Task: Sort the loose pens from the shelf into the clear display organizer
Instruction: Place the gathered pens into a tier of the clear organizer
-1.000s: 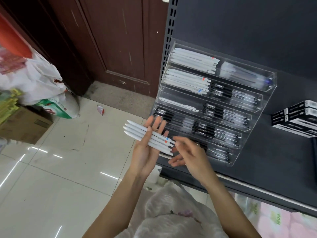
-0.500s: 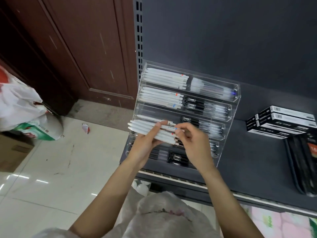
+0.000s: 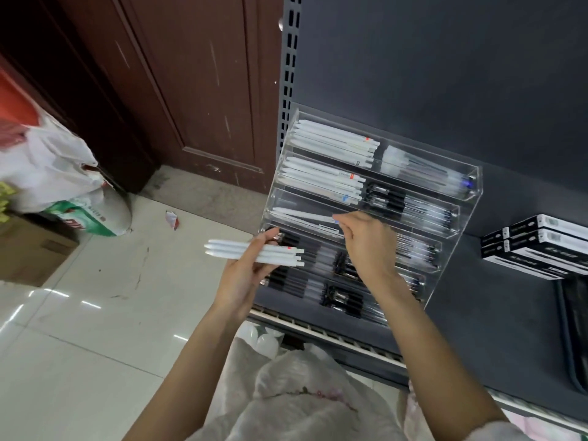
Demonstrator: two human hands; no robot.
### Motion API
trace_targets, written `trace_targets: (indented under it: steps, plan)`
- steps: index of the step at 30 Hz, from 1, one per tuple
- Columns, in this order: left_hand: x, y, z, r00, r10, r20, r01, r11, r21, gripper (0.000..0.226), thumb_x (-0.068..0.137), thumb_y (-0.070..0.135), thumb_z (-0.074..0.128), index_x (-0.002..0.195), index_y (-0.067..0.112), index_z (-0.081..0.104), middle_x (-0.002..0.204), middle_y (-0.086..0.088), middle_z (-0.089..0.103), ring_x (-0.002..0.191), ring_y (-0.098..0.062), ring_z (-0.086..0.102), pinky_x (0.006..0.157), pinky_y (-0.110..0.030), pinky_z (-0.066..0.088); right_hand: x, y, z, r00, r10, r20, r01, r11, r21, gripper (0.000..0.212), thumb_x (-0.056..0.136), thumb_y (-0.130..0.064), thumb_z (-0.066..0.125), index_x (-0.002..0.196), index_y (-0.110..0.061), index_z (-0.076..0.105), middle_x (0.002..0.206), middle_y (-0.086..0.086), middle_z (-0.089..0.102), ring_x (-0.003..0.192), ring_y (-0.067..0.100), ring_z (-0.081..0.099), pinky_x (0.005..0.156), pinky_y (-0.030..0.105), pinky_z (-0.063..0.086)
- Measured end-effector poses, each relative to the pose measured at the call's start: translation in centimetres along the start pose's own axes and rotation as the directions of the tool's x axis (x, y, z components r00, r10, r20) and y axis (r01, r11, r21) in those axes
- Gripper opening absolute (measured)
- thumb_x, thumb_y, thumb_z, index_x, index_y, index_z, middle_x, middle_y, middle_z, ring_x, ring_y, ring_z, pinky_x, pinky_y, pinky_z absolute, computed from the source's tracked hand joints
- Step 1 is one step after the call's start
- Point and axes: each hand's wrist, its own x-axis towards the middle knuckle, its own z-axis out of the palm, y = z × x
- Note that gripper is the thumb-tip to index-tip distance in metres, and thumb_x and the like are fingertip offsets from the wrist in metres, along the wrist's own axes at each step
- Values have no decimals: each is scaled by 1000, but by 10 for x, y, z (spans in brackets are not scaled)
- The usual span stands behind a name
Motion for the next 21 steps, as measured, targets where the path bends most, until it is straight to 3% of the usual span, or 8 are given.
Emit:
trace_targets:
  steps: [4, 6, 9, 12, 14, 17, 21]
  plan:
    - [-1, -1, 0, 1000, -4, -13, 4, 1000, -10, 25, 98, 21, 46, 104, 14, 69, 89, 7, 72, 92, -7, 67, 73, -16, 53, 10, -1, -1, 979, 28, 204, -14, 997, -74, 24, 89, -6, 62, 101, -22, 73, 88, 2, 74, 75, 23, 70, 61, 37, 57]
    - [-1, -1, 0, 1000, -11, -11, 10, 1000, -5, 25, 98, 22, 46, 105, 14, 69, 89, 8, 72, 94, -8, 67, 74, -16, 53, 14, 2, -8, 961, 40, 274, -39, 999, -9, 22, 93, -12, 57, 102, -23, 73, 95, -2, 74, 79, 17, 68, 70, 31, 54]
    - [1, 0, 3, 1000, -20, 0, 20, 1000, 2, 25, 98, 22, 46, 106, 14, 69, 89, 6, 70, 96, -10, 66, 75, -17, 53, 15, 2, -18, 950, 36, 309, -54, 997, 50, 24, 93, -10, 55, 100, -22, 74, 102, -5, 72, 63, 0, 53, 63, 17, 41]
    - [1, 2, 8, 999, -18, 32, 17, 999, 31, 26, 98, 22, 47, 109, 14, 69, 99, 0, 66, 99, -12, 65, 75, -17, 53, 9, -8, -27, 979, 29, 201, -63, 983, 170, 25, 92, -7, 55, 97, -21, 74, 96, -6, 73, 45, -5, 42, 50, 7, 31]
    - [1, 3, 11, 999, -9, 52, 5, 996, 87, 27, 98, 22, 48, 114, 12, 67, 109, -2, 68, 105, -16, 64, 80, -21, 54, 2, -24, -40, 987, 2, 159, -57, 937, 343, 20, 92, -13, 58, 101, -22, 73, 90, -10, 72, 52, -2, 53, 49, 10, 39]
    - [0, 4, 16, 994, -12, 110, -3, 991, 136, 30, 98, 24, 48, 119, 11, 65, 111, -10, 69, 107, -21, 65, 89, -29, 53, -12, -47, -53, 942, -66, 330, -102, 878, 468, 18, 86, -26, 67, 104, -25, 71, 89, -15, 70, 78, -4, 63, 68, 9, 47]
    - [-3, 6, 24, 982, -17, 186, -9, 991, 137, 33, 96, 26, 49, 121, 11, 63, 109, -10, 71, 105, -19, 66, 93, -31, 52, -17, -49, -55, 913, -33, 407, -198, 836, 512, 12, 80, -22, 74, 92, -22, 74, 78, -12, 70, 71, -3, 62, 68, 11, 47]
